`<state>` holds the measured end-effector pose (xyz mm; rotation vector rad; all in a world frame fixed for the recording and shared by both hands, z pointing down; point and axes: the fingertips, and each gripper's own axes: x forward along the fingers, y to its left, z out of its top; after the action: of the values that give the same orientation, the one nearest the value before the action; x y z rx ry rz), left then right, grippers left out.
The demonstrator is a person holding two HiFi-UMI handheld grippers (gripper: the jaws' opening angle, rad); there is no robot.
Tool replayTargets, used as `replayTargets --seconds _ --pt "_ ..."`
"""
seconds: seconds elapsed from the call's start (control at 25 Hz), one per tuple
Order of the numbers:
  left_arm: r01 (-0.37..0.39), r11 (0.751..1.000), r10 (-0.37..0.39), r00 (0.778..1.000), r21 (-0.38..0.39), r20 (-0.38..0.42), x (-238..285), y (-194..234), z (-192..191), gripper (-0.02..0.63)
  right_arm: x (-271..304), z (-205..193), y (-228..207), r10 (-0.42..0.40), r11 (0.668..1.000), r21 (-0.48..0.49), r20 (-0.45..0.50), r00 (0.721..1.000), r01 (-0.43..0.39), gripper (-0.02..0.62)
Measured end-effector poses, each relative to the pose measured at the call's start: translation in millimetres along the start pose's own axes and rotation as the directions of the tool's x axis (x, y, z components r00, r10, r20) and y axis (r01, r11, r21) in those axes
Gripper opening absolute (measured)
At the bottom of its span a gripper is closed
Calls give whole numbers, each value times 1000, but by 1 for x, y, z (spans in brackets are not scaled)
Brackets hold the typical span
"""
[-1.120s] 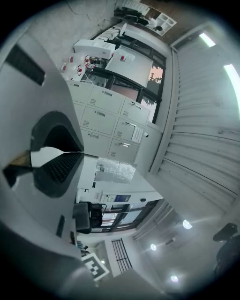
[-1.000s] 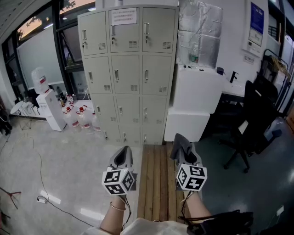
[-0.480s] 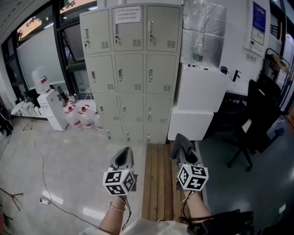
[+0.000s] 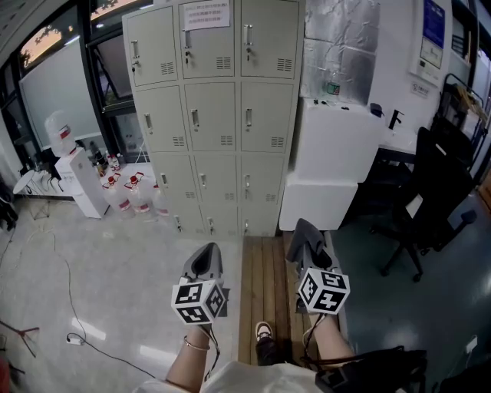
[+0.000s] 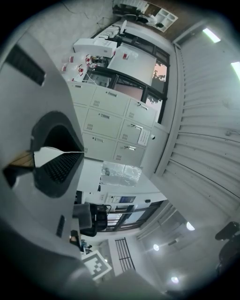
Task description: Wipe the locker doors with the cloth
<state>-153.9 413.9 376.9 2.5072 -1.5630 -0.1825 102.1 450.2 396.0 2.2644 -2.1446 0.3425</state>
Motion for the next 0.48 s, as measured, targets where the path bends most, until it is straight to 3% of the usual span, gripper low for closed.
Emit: replayTargets --seconds 0.48 --pt "-35 999 34 999 30 38 151 27 21 11 158 44 -22 65 998 12 33 997 -66 66"
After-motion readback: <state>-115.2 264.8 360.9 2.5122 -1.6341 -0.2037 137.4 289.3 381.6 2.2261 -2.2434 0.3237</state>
